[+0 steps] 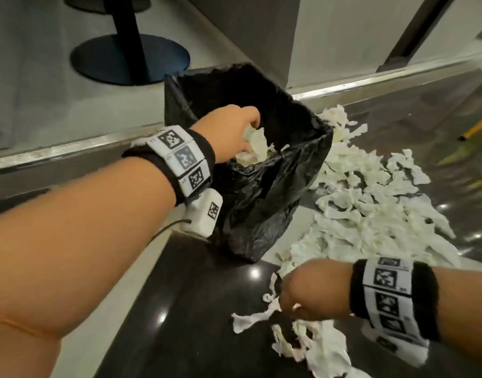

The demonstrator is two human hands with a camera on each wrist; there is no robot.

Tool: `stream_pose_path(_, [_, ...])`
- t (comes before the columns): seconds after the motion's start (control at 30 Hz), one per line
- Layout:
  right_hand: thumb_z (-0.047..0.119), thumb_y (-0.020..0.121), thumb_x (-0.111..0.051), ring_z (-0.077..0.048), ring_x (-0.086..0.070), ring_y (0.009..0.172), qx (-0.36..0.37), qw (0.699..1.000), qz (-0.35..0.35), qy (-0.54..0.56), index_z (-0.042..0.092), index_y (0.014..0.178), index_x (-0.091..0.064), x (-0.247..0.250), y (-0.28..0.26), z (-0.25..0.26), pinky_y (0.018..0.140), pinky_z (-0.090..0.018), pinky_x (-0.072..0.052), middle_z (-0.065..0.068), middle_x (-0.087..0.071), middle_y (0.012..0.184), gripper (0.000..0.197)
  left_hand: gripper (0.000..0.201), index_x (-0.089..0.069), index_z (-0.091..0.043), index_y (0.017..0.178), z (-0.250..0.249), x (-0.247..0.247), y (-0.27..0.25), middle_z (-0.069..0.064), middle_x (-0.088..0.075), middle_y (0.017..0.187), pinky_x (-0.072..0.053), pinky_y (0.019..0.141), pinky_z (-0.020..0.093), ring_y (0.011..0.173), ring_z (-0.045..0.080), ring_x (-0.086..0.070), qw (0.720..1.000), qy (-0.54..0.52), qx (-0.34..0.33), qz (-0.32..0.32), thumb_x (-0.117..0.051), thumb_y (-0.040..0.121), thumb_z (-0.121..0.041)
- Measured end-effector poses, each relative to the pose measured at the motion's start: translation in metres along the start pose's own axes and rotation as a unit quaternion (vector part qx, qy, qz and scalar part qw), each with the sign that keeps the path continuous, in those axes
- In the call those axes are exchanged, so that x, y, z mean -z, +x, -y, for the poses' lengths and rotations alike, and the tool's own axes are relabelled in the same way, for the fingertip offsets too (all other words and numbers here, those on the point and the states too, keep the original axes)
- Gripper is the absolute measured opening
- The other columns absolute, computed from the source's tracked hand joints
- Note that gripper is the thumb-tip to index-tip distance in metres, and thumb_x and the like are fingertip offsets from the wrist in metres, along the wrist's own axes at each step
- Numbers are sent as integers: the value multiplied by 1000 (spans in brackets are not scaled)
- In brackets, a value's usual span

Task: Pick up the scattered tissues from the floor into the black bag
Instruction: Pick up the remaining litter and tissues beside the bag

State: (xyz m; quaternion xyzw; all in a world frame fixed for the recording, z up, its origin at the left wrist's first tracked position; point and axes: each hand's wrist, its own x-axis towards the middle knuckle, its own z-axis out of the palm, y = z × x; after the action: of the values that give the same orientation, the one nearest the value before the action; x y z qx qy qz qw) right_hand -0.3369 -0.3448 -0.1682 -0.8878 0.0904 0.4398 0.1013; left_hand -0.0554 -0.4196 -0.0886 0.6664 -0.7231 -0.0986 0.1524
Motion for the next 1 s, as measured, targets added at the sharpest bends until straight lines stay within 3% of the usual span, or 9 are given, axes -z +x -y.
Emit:
stream_pose_path(0.13, [11, 89, -49, -32, -54, 112, -65, 988, -135, -35, 31, 126, -49, 13, 27, -67, 92, -43, -48, -8, -44, 134, 43, 29, -54, -17, 107, -7, 20, -38, 8, -61, 108, -48, 80, 38, 96, 29, -58, 998, 51, 37, -15, -66, 84, -28])
stream_pose_path(0.3, [36, 82, -66, -44, -38, 123, -78, 991, -65, -83, 49, 140, -18, -38, 59, -103, 94, -48, -47, -14, -1, 155, 77, 20, -51, -10, 87, -17, 26, -89, 15, -58, 88, -46, 72, 43, 81, 33, -54, 981, 152, 125, 1, -67, 83, -21])
stream_pose_path(0.37, [37, 80, -69, -46, -33, 127, -49, 991, -27, -118, 48, 139, -21, -53, 70, -104, 93, -49, -45, -10, 5, 156, 77, 22, -46, -13, 81, -29, 26, -106, 12, -55, 83, -44, 70, 41, 75, 31, -52, 968, 182, 174, 14, -67, 83, -21])
stream_pose_path(0.47, [17, 86, -59, -42, -43, 117, 31, 992, -48, -115, 25, 126, -47, -47, 79, -100, 91, -48, -49, -15, -27, 145, 42, 24, -41, -22, 82, -59, 23, -119, 2, -50, 86, -46, 75, 41, 79, 27, -50, 954, 214, 201, 57, -64, 83, -25])
stream_pose_path(0.57, [9, 92, -48, -36, -55, 110, 51, 991, -101, -68, 8, 118, -54, -18, 79, -94, 91, -40, -47, -16, -55, 122, 27, 18, -42, -27, 87, -101, 15, -124, -4, -44, 89, -47, 78, 40, 86, 26, -53, 942, 247, 174, 147, -59, 86, -33])
stream_pose_path(0.67, [9, 92, -42, -29, -57, 101, 28, 973, -204, 105, 9, 112, -53, 20, 78, -96, 84, -33, -43, -14, -58, 107, 23, 14, -50, -23, 97, -134, -9, -120, -3, -50, 99, -47, 80, 37, 92, 21, -54, 940, 230, 130, 216, -52, 90, -35])
stream_pose_path(0.77, [15, 86, -46, -27, -57, 85, 13, 917, -305, 255, 23, 104, -52, 31, 74, -109, 72, -32, -46, -8, -58, 99, 20, 15, -51, -21, 101, -149, -53, -123, -2, -51, 104, -47, 80, 37, 95, 21, -54, 934, 207, 83, 280, -47, 93, -33])
stream_pose_path(0.9, [18, 88, -49, -30, -56, 98, -15, 930, -270, 250, 18, 89, -59, 15, 55, -125, 83, -35, -44, -6, -55, 95, 10, 31, -48, -19, 122, -152, -119, -150, 6, -52, 118, -49, 81, 44, 100, 29, -55, 908, 200, -16, 369, -44, 93, -26])
stream_pose_path(1.0, [38, 86, -56, -33, -57, 99, -73, 919, -286, 260, 11, 83, -60, 1, 22, -143, 82, -37, -43, -9, -58, 91, 28, 34, -49, -18, 125, -165, -157, -168, 10, -51, 123, -50, 82, 44, 103, 32, -55, 882, 156, -80, 437, -46, 92, -23])
